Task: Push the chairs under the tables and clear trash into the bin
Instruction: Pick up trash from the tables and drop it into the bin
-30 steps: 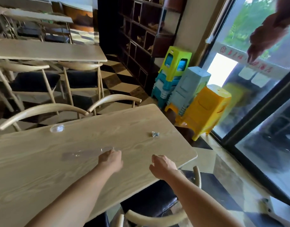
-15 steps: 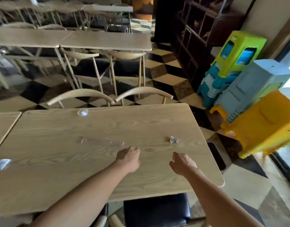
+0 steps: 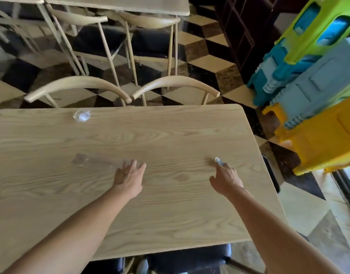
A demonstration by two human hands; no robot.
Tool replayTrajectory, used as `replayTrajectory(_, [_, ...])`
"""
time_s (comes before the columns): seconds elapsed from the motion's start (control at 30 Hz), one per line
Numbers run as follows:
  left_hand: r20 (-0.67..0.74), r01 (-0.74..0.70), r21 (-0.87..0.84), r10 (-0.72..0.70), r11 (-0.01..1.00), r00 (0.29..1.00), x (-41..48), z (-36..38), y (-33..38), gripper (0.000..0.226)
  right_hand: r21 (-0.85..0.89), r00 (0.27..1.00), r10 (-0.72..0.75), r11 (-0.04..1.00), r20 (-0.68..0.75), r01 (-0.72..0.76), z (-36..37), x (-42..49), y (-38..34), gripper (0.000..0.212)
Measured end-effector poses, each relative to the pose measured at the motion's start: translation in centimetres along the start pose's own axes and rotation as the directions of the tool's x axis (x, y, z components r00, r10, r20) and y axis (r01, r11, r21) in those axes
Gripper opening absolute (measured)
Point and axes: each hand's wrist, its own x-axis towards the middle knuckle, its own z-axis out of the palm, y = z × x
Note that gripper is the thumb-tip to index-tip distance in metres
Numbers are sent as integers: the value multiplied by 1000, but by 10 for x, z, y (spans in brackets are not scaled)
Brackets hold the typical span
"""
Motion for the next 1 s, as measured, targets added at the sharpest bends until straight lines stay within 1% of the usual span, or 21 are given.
replayTrajectory(0.07, [-47,17,32,-16,999,999,21,8,-11,58,0,999,31,1000,-34,-31,7,27,3,60])
replayTrajectory(0.13, [-61,61,51,-58,997,996,39,20,-25,70,-24,998,49,998,-51,-50,15,51,8,65])
replayTrajectory(0.2, [-58,87,62,-84,994,995,49,29,-40,78,-24,996,89,996,-20,-89,23,70,15,73])
replayTrajectory(0.23, [-57,93,71,-89,993,994,52,33,-46,78,-20,995,99,995,-11,-99,27,77,18,72])
replayTrajectory(0.27, [-63,91,75,-86,993,994,53,37,-51,77,-12,995,96,995,-25,-97,32,81,21,68])
replayTrajectory(0.37, [-111,59,89,-49,994,993,55,44,-57,68,7,989,60,998,-133,-59,39,86,26,49])
replayTrajectory(0.47, [-151,20,102,-5,995,989,51,47,-55,54,11,984,32,999,-176,-30,42,77,22,41])
replayTrajectory(0.6, [-79,-13,85,20,996,997,36,47,-36,45,51,992,-11,999,-126,17,53,52,6,31])
replayTrajectory(0.8, [69,-146,88,140,985,988,1,57,-2,47,47,997,-77,996,-24,78,86,-12,-16,21])
replayTrajectory(0.87, [93,-195,98,186,976,978,-11,58,9,43,37,997,-78,996,2,78,93,-35,-17,23])
replayTrajectory(0.93, [104,-243,141,230,960,968,-23,55,19,38,40,997,-81,996,11,80,95,-56,-14,27])
replayTrajectory(1.0, [106,-266,187,249,946,963,-36,47,30,36,47,997,-71,996,13,70,91,-77,-5,26])
